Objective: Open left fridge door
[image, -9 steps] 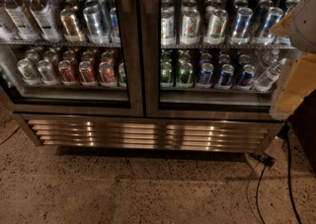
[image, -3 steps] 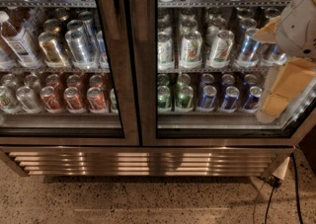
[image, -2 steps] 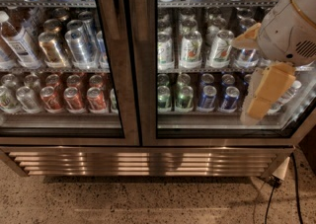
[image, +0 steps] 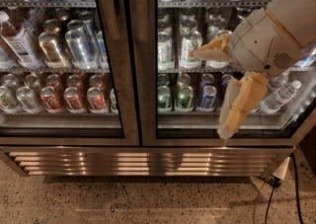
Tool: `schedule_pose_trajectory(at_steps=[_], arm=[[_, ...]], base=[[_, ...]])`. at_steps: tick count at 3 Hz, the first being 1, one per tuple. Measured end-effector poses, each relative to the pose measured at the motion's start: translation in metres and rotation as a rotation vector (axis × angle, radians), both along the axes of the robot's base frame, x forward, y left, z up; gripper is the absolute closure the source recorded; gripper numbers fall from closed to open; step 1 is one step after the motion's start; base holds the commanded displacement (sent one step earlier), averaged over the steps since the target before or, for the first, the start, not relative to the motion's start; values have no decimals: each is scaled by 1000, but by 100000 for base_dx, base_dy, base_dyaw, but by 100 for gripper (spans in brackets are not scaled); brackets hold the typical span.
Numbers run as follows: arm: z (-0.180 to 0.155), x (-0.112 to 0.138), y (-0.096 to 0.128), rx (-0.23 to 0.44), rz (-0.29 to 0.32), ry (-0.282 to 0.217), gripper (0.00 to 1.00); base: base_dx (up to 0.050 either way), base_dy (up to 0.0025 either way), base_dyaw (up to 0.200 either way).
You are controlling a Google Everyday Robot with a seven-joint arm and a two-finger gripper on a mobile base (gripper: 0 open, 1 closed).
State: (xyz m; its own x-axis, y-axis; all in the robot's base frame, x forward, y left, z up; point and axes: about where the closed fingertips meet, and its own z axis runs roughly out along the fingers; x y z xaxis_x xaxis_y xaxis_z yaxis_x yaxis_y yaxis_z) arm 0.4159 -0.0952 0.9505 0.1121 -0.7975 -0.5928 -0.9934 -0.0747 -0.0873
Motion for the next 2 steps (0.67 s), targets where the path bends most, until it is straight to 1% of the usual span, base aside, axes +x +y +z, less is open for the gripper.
schedule_pose_trajectory(at_steps=[1,2], arm=[[0,0,0,0,0,0,0],[-6,1,5,117,45,36,0]], base=[[0,0,0],[0,0,0]])
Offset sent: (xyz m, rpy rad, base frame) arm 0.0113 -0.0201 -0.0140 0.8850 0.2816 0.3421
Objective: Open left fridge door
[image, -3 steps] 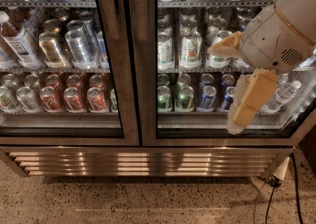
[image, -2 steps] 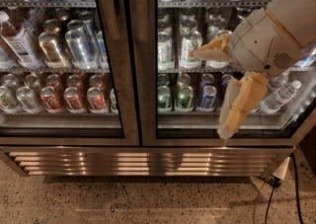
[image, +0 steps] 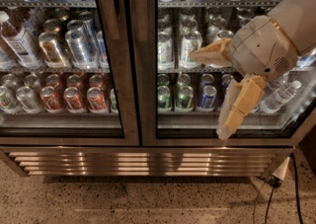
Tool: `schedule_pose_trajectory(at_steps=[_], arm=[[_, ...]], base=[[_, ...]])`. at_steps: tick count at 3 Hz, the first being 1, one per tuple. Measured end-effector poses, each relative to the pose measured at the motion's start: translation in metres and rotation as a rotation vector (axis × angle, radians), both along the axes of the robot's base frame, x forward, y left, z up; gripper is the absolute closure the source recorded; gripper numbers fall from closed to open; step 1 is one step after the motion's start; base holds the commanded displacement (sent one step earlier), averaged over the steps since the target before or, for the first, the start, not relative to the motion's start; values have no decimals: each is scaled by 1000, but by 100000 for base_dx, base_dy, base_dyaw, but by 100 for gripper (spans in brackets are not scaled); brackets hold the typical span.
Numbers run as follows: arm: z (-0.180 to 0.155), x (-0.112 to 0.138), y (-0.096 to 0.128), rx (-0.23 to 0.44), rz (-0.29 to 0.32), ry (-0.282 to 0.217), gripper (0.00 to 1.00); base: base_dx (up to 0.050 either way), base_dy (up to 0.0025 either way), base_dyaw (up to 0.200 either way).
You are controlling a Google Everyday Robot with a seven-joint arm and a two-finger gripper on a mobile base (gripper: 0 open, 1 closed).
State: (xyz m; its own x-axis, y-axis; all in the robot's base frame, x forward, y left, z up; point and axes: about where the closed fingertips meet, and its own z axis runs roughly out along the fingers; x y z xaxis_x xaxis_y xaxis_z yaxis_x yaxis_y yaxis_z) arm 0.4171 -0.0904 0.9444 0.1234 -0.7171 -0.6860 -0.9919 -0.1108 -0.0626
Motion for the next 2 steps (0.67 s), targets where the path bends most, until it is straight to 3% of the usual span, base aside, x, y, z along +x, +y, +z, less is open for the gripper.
schedule_pose_trajectory(at_steps=[1,2], arm=[[-7,2,4,232,88,70,0],[-20,9,-2,524,181,124,0]], base=[[0,0,0],[0,0,0]])
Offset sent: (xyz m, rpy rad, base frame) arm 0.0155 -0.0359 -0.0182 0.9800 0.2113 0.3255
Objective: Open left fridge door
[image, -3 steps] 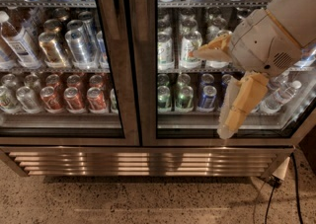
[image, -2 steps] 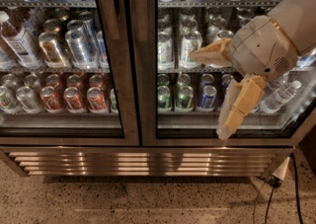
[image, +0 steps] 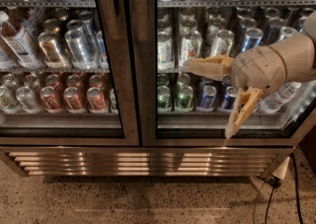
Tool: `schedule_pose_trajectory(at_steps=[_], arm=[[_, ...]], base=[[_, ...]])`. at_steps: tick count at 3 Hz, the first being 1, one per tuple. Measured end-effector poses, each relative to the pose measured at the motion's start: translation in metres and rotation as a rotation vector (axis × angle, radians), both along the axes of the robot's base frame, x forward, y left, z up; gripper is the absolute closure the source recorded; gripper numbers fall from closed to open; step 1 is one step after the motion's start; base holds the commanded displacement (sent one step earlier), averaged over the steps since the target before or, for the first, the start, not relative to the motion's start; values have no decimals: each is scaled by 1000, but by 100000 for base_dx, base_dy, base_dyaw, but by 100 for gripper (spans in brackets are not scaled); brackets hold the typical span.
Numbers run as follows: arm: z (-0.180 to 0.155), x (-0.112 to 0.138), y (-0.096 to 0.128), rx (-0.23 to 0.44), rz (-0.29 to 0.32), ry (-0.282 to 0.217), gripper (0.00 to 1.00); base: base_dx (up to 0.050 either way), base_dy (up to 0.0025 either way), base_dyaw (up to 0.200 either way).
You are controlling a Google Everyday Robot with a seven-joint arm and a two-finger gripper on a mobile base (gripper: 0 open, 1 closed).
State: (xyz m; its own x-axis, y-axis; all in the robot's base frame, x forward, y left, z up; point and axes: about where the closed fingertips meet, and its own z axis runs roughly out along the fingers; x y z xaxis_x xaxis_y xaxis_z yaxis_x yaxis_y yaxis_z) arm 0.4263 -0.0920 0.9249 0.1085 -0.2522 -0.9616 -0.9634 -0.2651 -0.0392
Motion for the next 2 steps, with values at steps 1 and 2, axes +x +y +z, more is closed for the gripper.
schedule_pose_trajectory(at_steps=[1,2], arm=[[-1,10,5,75,-22,34,0],[2,9,9,36,-51,9,0]], base=[[0,0,0],[0,0,0]])
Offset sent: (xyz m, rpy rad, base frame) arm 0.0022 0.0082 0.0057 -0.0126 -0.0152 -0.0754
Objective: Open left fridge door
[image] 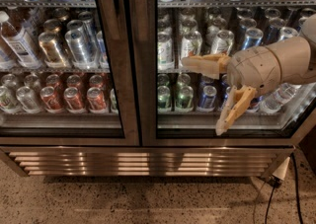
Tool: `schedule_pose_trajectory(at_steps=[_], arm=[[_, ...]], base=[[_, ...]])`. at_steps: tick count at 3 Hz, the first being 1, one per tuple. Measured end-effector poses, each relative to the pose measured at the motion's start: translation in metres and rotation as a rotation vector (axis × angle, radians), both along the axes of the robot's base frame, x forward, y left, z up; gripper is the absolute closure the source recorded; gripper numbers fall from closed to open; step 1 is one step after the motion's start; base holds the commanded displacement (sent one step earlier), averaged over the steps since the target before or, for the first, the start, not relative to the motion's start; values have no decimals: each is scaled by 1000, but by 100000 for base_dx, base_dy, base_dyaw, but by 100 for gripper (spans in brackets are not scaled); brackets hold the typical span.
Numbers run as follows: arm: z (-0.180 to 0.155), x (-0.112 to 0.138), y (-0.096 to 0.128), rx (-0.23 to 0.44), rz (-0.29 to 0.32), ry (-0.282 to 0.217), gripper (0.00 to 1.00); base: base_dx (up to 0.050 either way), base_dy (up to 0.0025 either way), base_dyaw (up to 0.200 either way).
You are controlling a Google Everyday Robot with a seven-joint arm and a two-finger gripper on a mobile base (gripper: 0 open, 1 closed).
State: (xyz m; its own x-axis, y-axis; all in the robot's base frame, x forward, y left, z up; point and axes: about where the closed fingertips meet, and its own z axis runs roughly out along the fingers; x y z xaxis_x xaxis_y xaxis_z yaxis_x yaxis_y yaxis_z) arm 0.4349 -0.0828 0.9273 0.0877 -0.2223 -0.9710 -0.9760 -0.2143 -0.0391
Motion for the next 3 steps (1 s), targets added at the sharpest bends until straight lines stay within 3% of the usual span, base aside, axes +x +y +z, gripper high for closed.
schedule_pose_trajectory(at_steps=[2,3], arm=[[16,-21,18,-49,-101,-93,0],[16,-21,18,-49,-101,-93,0]], base=[[0,0,0],[0,0,0]])
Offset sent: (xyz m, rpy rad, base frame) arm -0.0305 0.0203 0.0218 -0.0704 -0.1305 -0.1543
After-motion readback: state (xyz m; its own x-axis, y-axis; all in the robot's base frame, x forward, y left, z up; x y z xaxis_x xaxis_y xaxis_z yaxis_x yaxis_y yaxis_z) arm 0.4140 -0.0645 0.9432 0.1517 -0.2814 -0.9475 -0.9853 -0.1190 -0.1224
